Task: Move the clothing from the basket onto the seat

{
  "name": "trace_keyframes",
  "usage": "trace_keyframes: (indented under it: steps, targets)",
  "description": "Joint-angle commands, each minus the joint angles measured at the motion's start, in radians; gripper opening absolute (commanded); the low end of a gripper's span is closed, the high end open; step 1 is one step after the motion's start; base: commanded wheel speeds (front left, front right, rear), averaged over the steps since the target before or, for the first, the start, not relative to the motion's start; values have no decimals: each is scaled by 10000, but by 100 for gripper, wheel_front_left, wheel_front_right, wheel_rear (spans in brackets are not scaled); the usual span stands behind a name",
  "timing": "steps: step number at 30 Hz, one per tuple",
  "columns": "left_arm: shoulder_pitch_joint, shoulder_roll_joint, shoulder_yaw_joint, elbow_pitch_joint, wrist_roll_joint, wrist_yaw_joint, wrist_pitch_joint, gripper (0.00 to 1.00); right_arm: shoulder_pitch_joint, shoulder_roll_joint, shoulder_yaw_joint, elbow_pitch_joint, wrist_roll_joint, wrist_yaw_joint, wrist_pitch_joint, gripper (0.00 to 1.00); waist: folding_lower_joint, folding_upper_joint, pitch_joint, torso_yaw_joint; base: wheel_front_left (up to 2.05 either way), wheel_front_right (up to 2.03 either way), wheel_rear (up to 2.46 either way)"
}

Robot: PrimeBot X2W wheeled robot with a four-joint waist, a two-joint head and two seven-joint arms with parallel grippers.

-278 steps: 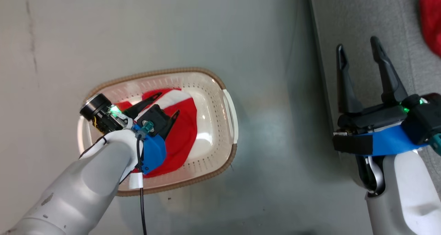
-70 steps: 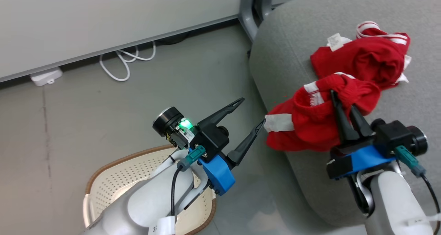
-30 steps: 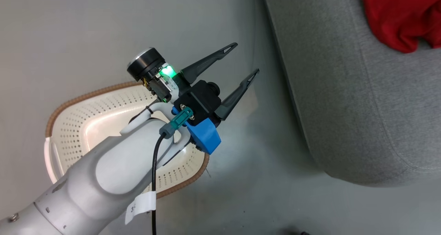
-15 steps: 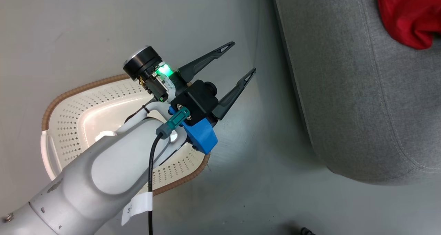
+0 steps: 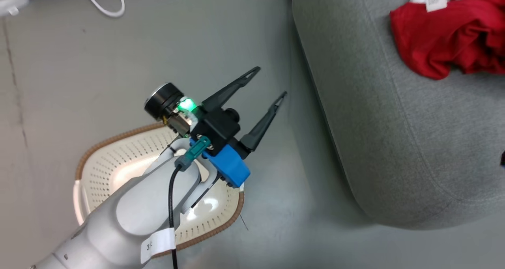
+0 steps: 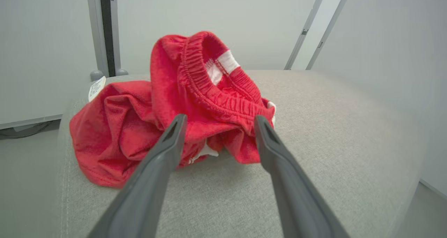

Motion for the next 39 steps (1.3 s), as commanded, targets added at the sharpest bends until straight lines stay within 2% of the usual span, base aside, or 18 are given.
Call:
trace_keyframes:
  steps: [1,4,11,13,20,27,39]
  targets:
    - [244,20,159,82,-43,107,-63,100,375,154,197,-269,59,1,-35,100,1,0,-630,105,0,0,0]
    - [612,9,575,156,-189,293,-109,100,849,223,734,-860,88,1,-35,100,1,0,-1174,225,0,0,0]
    - [1910,100,2260,-414,-59,639,-115,100,1498,509,2271,-1962,286,1,-33,100,1,0,-2231,788,0,0,0]
    - [2131,107,2507,-459,-9,665,-114,100,1567,547,2488,-2070,293,1,-35,100,1,0,-2348,897,0,0,0]
    - [3542,-30,4356,-712,377,735,-117,100,1997,847,3723,-2578,436,1,-35,100,1,0,-3113,1659,0,0,0]
    - [4974,-339,6210,-1013,954,465,-116,100,2616,1059,4531,-2577,523,1,-35,100,1,0,-3798,2279,0,0,0]
    - [7086,-1267,8688,-1434,2110,-185,-109,100,3827,1286,4451,-2281,697,1,-35,100,1,0,-4615,2725,0,0,0]
